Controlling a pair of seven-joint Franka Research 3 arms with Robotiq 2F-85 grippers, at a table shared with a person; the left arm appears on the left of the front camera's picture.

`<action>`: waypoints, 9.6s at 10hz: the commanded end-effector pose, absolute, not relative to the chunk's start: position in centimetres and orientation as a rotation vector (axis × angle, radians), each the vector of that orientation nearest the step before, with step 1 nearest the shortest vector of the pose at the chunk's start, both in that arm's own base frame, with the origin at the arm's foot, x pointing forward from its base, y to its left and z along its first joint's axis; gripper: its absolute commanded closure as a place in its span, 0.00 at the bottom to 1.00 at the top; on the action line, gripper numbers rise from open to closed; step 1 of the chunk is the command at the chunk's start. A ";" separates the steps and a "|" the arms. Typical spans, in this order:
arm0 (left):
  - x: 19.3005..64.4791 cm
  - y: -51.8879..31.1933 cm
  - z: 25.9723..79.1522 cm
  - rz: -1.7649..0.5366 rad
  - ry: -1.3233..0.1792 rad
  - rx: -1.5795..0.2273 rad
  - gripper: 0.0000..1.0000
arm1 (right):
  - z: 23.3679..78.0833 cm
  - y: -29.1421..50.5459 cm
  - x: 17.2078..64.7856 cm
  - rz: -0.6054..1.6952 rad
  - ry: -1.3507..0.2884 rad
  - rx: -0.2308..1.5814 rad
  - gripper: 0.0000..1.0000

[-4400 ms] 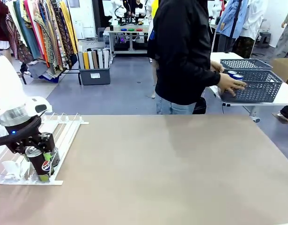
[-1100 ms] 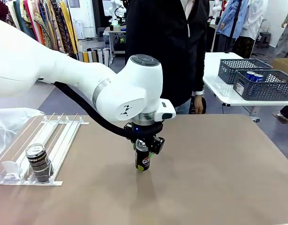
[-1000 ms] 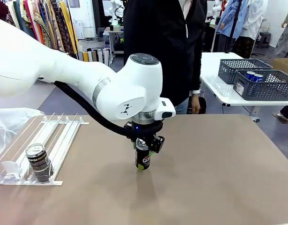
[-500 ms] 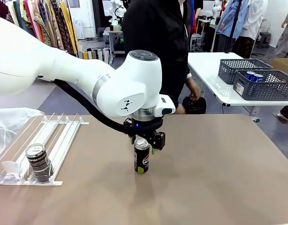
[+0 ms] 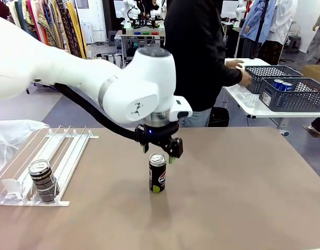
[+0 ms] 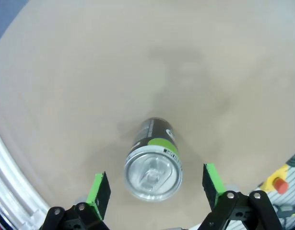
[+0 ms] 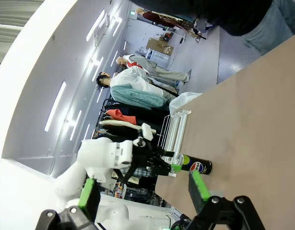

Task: Retrieve and store the cans from the dispenser.
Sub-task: Pick up one can from the Automatic Can Dispenser and place it in the middle of the table.

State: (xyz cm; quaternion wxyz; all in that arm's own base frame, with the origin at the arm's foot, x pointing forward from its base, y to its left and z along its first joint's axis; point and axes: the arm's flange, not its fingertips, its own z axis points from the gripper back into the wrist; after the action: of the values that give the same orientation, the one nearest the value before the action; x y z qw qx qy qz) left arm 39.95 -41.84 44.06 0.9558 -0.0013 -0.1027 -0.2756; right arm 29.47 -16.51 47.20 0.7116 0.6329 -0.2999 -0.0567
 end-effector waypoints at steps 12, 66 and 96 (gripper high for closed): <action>32.4 7.6 50.4 0.103 -0.391 -1.109 0.00 | 47.6 -16.5 29.6 -0.128 -0.673 1.417 0.00; 38.2 -7.5 41.3 -0.002 0.022 0.018 1.00 | 47.6 -16.5 29.6 -0.128 -0.673 1.417 0.00; 39.2 -40.5 41.3 -0.570 -0.043 0.023 1.00 | 47.6 -16.5 29.6 -0.128 -0.673 1.417 0.00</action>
State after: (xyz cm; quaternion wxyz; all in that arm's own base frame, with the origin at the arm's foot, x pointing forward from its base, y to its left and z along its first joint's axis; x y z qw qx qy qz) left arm 39.08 -40.60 40.12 0.9542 0.0000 -0.0031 -0.2993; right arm 29.46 -16.52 47.19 0.7114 0.6332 -0.2996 -0.0568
